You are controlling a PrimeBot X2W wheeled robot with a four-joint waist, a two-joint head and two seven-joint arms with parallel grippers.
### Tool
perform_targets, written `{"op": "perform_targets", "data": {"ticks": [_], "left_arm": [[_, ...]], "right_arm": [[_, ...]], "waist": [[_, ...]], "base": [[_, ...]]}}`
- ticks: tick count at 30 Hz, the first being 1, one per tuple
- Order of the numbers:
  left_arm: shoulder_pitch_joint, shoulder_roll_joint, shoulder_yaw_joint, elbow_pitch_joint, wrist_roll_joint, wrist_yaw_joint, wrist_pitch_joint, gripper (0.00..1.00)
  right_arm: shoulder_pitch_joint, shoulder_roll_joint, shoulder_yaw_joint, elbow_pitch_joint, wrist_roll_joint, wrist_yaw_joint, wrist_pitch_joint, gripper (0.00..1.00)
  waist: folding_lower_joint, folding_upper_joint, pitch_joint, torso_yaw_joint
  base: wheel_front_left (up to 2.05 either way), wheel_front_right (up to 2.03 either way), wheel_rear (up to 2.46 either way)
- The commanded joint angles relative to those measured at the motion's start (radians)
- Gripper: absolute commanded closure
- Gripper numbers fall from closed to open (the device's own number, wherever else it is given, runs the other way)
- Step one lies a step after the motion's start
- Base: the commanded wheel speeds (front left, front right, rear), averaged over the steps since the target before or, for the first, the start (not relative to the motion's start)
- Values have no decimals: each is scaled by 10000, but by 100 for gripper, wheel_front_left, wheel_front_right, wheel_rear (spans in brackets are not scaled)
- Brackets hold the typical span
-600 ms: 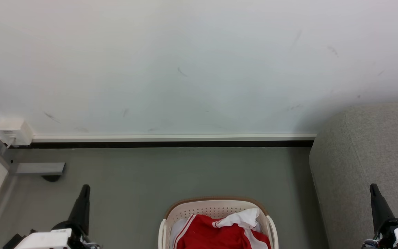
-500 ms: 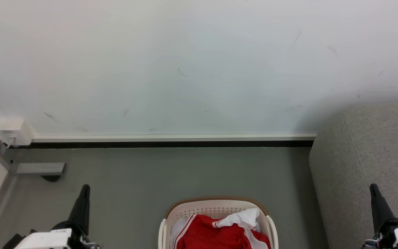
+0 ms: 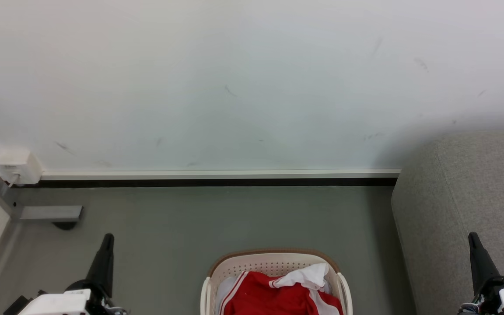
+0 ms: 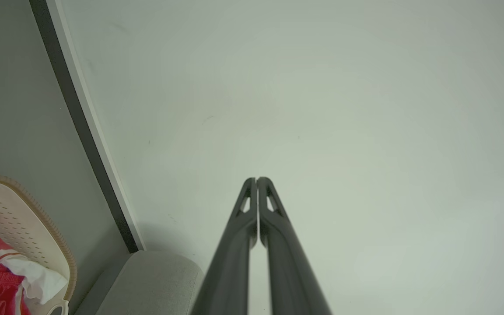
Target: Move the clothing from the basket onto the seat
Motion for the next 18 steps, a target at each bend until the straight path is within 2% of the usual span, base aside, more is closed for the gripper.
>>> {"op": "perform_targets", "data": {"ticks": [1, 18], "left_arm": [[-77, 28, 2, -24, -138, -8, 32, 100], [-77, 28, 2, -25, -138, -8, 32, 100]], "right_arm": [[-124, -66, -34, -54, 6, -24, 19, 100], [-124, -66, -34, -54, 5, -24, 19, 100]], "waist": [[0, 0, 0, 0], [0, 0, 0, 0]], "base": [[0, 0, 0], [0, 0, 0]]}}
